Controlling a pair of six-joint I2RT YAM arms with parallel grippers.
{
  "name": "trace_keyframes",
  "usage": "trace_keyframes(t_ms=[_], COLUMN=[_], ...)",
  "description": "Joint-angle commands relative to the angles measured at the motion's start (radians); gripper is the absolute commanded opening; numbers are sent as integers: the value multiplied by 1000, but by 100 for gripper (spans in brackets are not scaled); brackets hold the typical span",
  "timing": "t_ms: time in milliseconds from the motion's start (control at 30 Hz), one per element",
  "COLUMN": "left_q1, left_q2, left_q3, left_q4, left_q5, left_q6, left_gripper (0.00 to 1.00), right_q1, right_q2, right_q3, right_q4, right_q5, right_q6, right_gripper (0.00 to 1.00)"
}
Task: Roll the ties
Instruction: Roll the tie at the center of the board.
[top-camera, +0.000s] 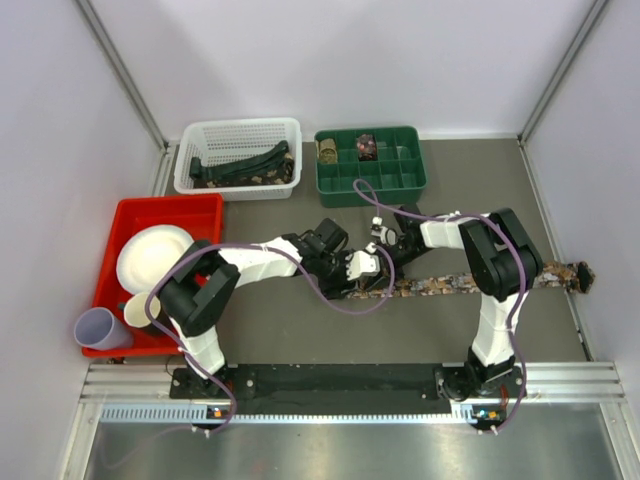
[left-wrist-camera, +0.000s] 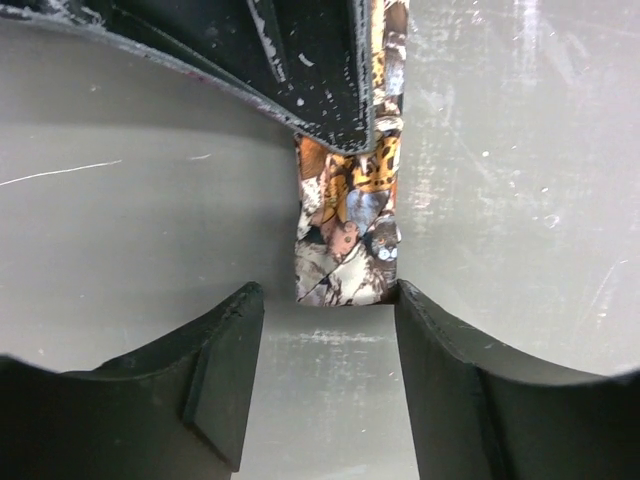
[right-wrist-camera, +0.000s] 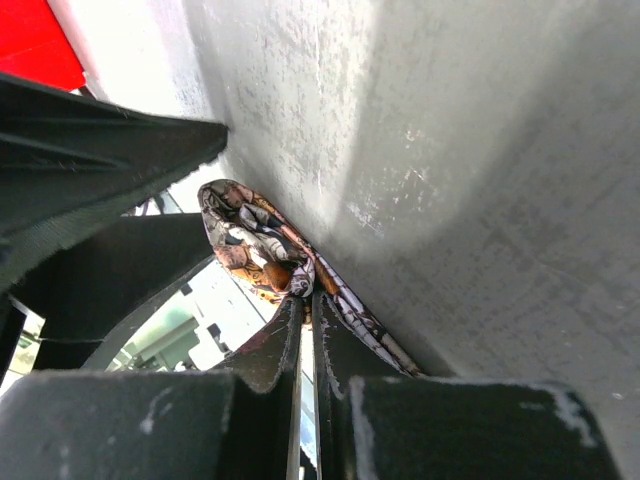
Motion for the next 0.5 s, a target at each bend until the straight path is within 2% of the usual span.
trace_keyframes(t_ms=[0, 267, 467], left_q1=[-2, -6, -7], left_q2=[-23, -13, 26], left_q3=[9, 73, 137], left_q4=[-23, -38, -23], left_q5=[62, 126, 145], left_q6=[-31, -57, -109], left_gripper=[56, 39, 37], right_q1=[-1, -1, -1], right_q2=[35, 51, 55], right_q3=[15, 15, 15], right_q4=[5, 11, 14], right_q5=[114, 125, 123], right_q6=[-29, -20, -19], right_gripper=[0, 0, 0])
